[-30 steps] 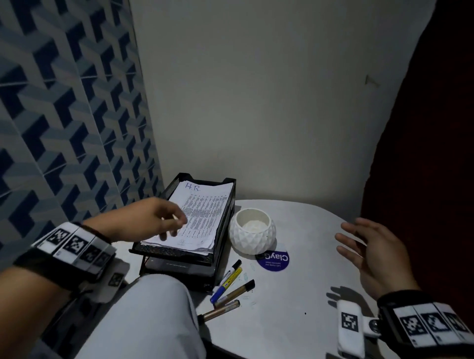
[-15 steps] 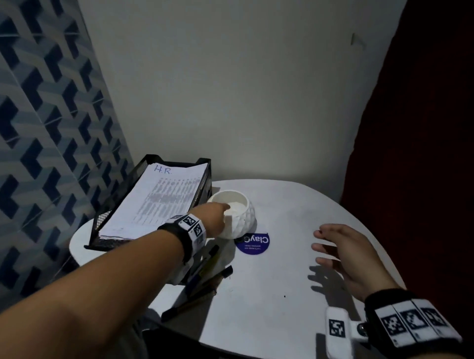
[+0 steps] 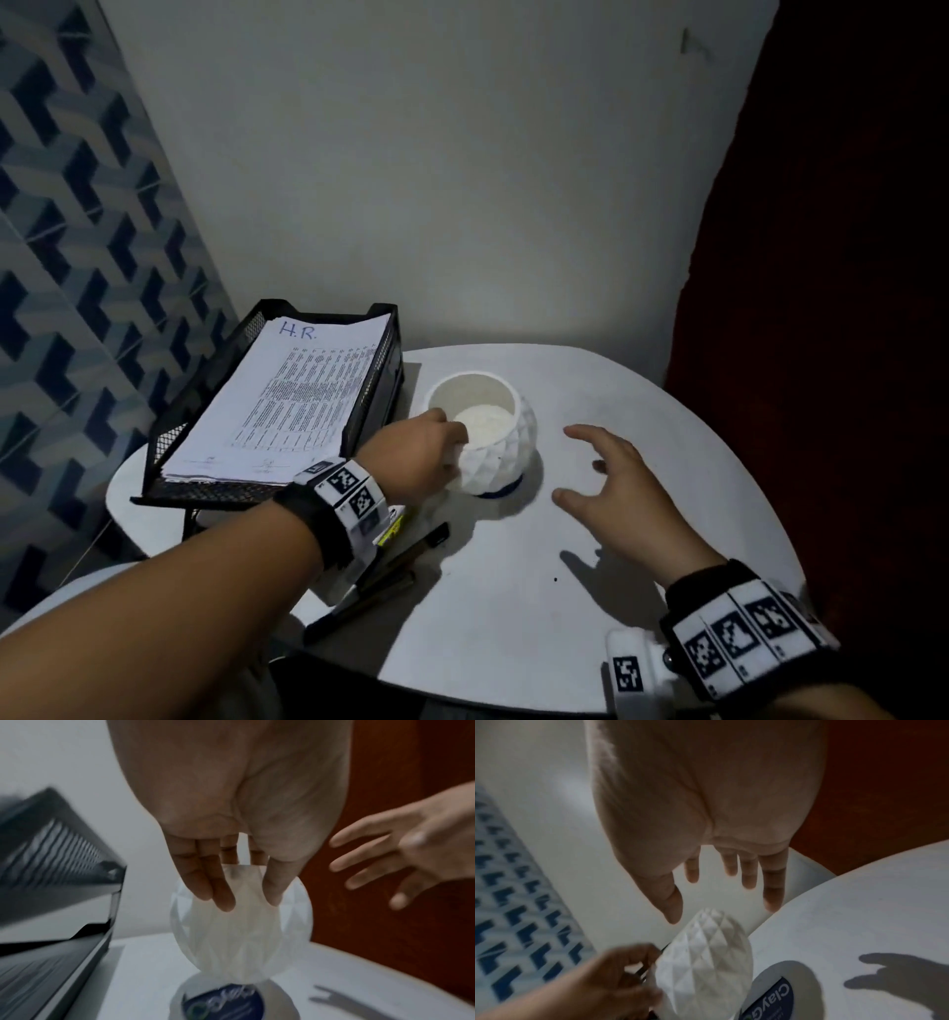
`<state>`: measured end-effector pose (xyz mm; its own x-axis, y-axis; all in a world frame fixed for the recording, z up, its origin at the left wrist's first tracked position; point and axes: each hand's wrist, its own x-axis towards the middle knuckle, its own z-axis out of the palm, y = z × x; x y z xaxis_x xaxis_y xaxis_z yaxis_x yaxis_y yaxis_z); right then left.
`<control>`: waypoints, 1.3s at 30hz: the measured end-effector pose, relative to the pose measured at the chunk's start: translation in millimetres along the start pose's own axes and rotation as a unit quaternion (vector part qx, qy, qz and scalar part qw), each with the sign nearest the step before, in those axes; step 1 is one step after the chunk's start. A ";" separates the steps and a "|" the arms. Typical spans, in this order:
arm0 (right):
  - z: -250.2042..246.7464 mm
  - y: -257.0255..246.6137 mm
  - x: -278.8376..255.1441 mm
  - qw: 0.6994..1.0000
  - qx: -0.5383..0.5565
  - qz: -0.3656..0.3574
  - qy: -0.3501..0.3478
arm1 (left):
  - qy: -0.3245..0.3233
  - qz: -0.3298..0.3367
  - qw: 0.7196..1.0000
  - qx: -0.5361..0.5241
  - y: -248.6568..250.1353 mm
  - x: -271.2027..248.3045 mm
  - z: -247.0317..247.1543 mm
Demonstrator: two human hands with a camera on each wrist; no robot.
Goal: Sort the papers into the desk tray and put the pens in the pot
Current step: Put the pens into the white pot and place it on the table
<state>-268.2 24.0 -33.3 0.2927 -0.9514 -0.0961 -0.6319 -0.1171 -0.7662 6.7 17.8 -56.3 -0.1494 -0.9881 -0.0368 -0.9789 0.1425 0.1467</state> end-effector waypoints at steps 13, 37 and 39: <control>13.1 -11.9 -34.5 0.988 -0.150 -0.010 0.016 | 0.105 0.112 0.978 -0.144 19.0 -58.8 -11.3; 4.6 6.2 -25.1 0.983 -0.182 0.005 -0.004 | -0.205 -0.085 0.974 0.030 -2.8 -61.8 123.5; 5.8 6.7 -23.6 0.982 -0.188 0.005 -0.008 | -0.202 -0.092 0.975 0.009 0.1 -59.5 121.3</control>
<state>-275.2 47.3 -39.8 0.2946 -0.9486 -0.1156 -0.8545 -0.2073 -0.4764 -1.4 83.6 -174.0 -0.0108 -0.8944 -0.4471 -0.9961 -0.0297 0.0836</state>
